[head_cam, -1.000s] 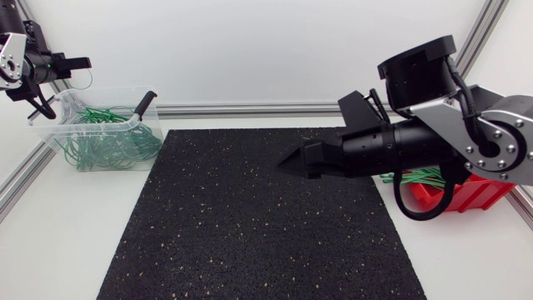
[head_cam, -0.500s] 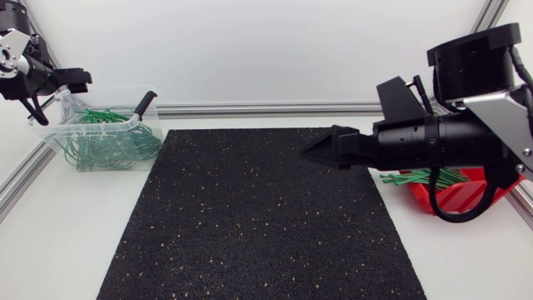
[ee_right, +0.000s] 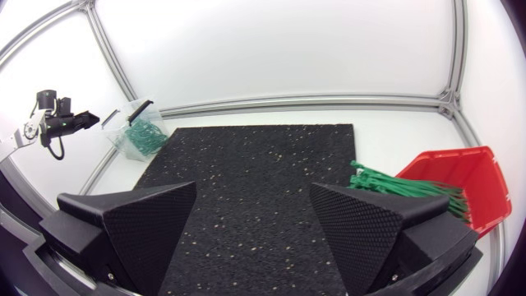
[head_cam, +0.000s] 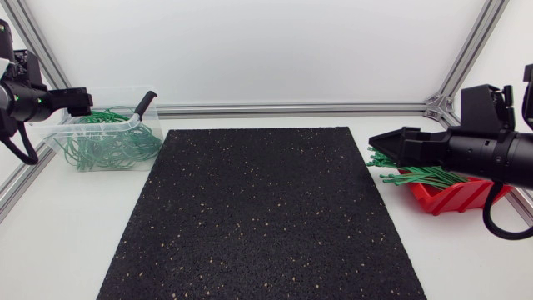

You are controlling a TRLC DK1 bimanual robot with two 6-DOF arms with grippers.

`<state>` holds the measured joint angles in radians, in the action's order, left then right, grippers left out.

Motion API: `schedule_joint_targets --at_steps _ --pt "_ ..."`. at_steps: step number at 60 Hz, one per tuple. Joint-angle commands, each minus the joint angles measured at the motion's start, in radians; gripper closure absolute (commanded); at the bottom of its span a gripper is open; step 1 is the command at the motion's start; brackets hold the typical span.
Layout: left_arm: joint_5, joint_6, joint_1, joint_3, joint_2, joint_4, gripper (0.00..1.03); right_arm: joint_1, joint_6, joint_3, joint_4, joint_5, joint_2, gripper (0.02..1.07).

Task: Take a green cable tie from the red box, thread the tail through the head to close it, then place it in the transparent bin on the left.

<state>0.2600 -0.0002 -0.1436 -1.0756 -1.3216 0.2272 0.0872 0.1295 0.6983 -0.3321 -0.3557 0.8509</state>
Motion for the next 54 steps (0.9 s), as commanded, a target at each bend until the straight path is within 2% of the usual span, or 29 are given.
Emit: schedule_joint_targets --at_steps 1,14,34,54 --pt "0.001 0.014 0.013 0.077 0.082 -0.032 0.05 -0.010 -0.056 -0.068 0.027 0.041 -0.065 0.06" --pt "-0.025 0.019 0.032 0.233 0.228 -0.075 0.05 -0.040 -0.103 -0.172 0.042 0.123 -0.202 0.06" --pt "-0.027 0.023 0.099 0.468 0.437 -0.166 0.04 -0.115 -0.149 -0.288 0.069 0.129 -0.354 0.06" --pt "-0.054 0.023 0.142 0.703 0.630 -0.298 0.04 -0.105 -0.143 -0.428 0.159 0.206 -0.523 0.07"
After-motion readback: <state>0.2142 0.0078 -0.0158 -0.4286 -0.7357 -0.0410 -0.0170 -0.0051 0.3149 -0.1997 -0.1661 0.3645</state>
